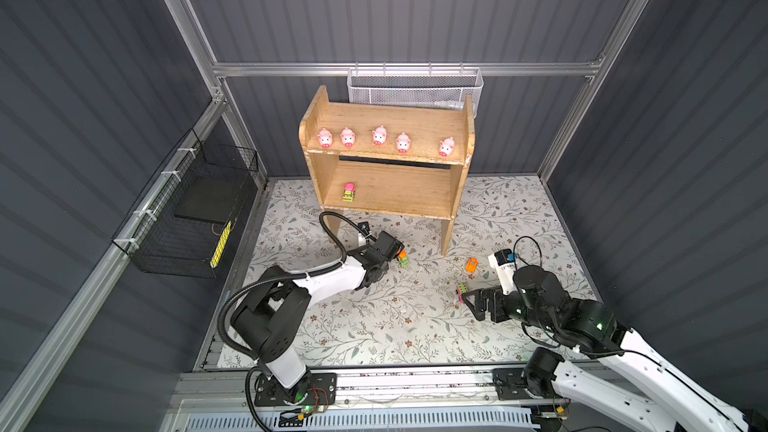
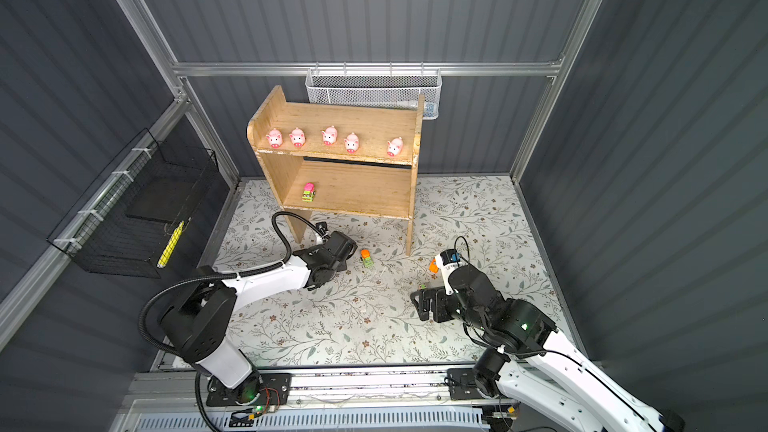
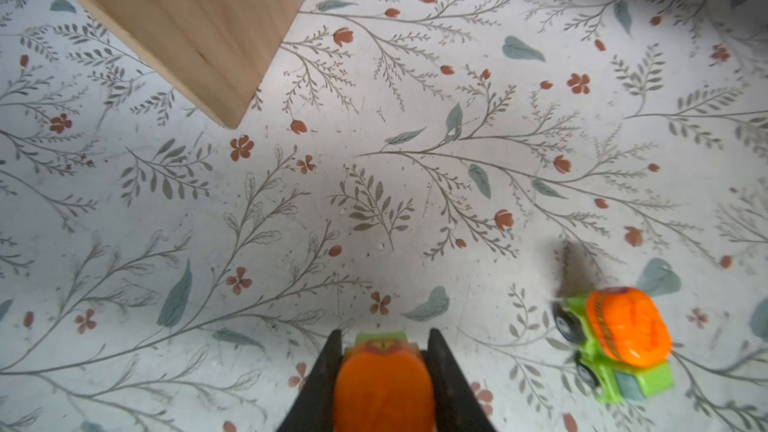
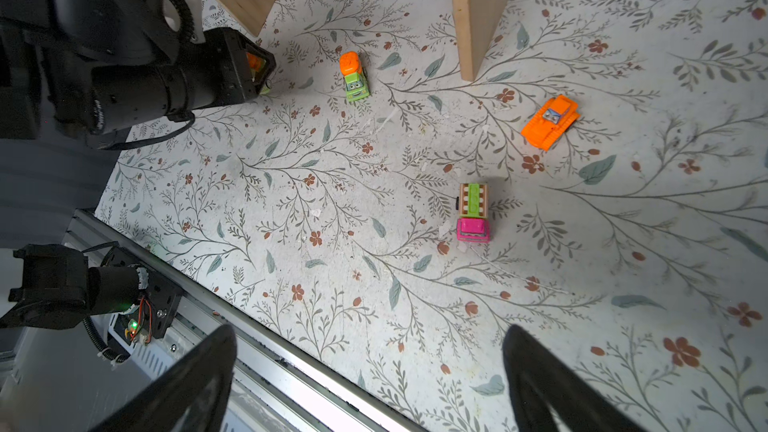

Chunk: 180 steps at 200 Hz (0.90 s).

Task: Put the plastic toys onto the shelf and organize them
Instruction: 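Lift the orange-and-green truck with the left gripper and carry it into the lower shelf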

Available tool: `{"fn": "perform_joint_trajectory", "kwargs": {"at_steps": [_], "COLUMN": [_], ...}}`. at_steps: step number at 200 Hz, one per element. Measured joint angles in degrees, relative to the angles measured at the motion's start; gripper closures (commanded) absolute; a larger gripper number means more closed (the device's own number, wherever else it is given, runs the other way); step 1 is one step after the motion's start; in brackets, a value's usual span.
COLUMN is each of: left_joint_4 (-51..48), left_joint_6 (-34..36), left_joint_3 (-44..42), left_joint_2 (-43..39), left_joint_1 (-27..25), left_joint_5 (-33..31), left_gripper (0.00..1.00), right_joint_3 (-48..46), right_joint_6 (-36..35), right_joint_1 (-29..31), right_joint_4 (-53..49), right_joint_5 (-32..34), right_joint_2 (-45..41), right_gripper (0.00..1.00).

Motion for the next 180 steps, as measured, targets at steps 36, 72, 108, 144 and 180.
{"fn": "perform_joint_trajectory", "kwargs": {"at_steps": [36,72,108,144,180], "left_joint_4": [-5.68,-12.57,-17.94,-20.46,-21.53], "left_joint_6": [3.26,7.78,12.83,16.92,20.28], "left_joint_3": [0.90,7.85,16.09,20.22,23.63], "left_joint_2": [-6.49,-9.42,-10.32,-10.80,-10.69], "left_joint_1": [0.00,0.00,0.00,0.02,0.13], "left_joint_5": [0.98,1.81,2.47,2.40,2.45], "left_gripper": [0.77,0.77,0.77,0.77,0.78], "right_joint_3": [1.62,4.13,5.86,8.83,11.56], "right_joint_6": [0.28,0.52,0.79,0.68,0.48], "right_joint_1": [0.00,0.00,0.00,0.00,0.00], "right_joint_4": [0.04,0.52,1.46,1.51,1.27], "right_joint_5": [-0.44,-1.27,-1.95,-2.40,-2.45], "right_joint_2": [0.66,2.27,3.63,4.83,4.81], "right_gripper": [0.01,0.01,0.01,0.01,0.01]}}
